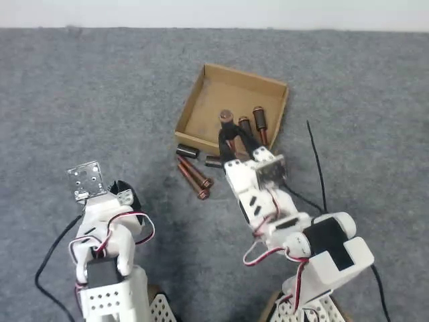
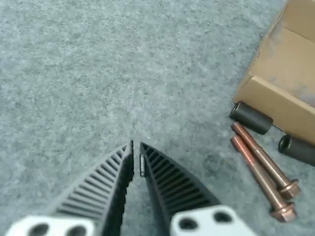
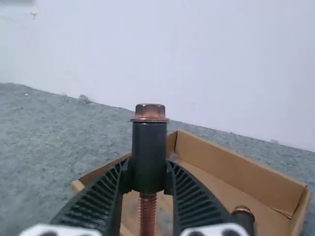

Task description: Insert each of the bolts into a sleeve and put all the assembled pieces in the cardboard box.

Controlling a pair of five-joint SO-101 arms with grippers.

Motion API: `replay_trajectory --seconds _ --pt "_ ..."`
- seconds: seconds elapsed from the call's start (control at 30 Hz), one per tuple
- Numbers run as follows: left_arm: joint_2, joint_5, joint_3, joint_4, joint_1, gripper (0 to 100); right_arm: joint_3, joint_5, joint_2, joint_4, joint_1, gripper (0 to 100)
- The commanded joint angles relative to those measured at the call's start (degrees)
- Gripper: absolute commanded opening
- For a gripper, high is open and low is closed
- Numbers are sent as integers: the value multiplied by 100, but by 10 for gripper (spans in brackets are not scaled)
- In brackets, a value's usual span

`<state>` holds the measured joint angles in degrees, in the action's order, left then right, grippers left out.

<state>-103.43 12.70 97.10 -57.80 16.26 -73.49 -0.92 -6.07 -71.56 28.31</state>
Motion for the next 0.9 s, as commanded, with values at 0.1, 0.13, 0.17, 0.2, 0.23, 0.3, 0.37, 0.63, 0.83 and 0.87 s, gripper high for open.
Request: replay_trajectory --seconds 0.1,0.13,0.17,0.2,0.23,0.3,0.37,0.63,0.83,0.87 --pt "-88 -79 -57 -18 35 22 1618 -158 110 1701 -101 6" --pt "-88 -79 -57 -18 35 22 1837 -158 110 2070 -145 6" --pt "-88 -79 -57 -18 35 22 2084 -158 110 2431 -189 6" --pt "-88 -79 -57 -18 35 22 2330 -158 110 2809 -242 6" --pt "-88 -79 -57 -18 35 22 2576 -158 110 3187 -312 6" --pt "-88 -79 -57 -9 35 22 3042 -158 75 3969 -444 6" --pt "-88 -79 -57 0 35 22 3411 -158 66 4743 -549 6" --pt "-88 -79 -57 9 35 22 4466 -185 57 7424 -673 8" --pt "-88 -79 -57 9 35 22 5020 -484 -40 8919 -664 8" --pt "-88 -79 -57 9 35 22 5116 -484 -136 9033 -664 7"
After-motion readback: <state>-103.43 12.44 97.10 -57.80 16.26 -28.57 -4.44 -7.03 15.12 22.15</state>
